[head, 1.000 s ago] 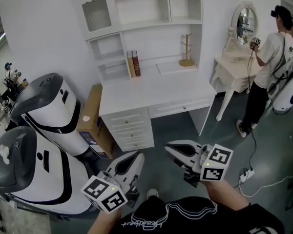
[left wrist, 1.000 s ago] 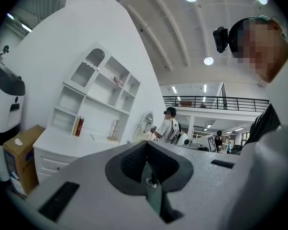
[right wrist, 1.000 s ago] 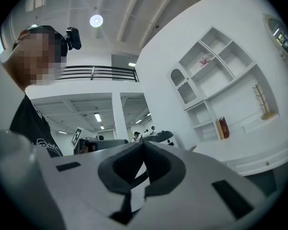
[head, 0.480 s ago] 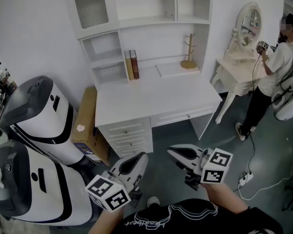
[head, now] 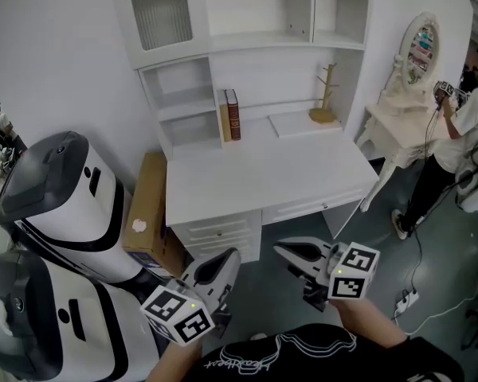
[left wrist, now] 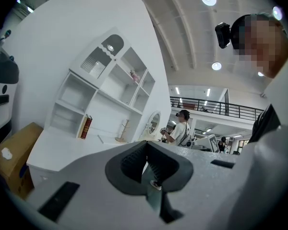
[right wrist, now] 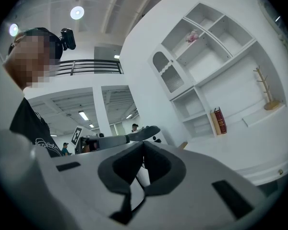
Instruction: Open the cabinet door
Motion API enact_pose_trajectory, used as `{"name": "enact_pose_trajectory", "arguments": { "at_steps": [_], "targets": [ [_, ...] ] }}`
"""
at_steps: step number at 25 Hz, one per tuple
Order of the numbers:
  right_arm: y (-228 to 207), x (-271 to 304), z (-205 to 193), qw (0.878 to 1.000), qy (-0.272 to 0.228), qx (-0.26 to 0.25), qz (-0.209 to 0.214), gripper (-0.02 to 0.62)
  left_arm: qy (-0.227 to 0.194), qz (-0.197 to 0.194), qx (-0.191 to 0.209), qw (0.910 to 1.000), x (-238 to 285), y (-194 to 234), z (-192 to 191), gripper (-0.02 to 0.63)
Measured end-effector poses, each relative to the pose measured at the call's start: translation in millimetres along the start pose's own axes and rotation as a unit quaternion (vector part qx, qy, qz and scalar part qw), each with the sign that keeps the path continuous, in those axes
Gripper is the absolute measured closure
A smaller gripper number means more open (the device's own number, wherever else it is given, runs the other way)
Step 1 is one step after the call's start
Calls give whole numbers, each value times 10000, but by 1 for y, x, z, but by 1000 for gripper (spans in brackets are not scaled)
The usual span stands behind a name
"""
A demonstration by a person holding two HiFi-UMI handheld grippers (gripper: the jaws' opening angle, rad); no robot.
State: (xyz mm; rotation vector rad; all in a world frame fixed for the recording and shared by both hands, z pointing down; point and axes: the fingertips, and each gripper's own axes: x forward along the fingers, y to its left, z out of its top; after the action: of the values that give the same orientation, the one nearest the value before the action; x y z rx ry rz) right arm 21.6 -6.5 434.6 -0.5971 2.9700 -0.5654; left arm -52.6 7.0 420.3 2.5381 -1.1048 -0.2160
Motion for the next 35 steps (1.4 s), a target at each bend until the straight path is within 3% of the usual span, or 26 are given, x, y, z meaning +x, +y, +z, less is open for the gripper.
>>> {"name": "enact_pose_trajectory", "arguments": {
  "at_steps": [11, 20, 30, 35],
  "targets": [
    [-5, 11, 7, 9998, -107, -129, -144, 591, -58, -172, 149, 9997, 1, 13, 10, 603],
    [-21, 21, 22, 9995, -241, -206, 37, 591, -30, -122, 297, 9995, 20, 22, 16, 603],
    [-94, 62, 52, 9992, -258, -88, 295, 591, -74, 164, 269, 9995, 71, 77, 35, 603],
    [-145, 82, 74, 9990, -262, -48, 370, 591, -22, 210, 461, 9987, 114, 106, 50, 603]
  ]
}}
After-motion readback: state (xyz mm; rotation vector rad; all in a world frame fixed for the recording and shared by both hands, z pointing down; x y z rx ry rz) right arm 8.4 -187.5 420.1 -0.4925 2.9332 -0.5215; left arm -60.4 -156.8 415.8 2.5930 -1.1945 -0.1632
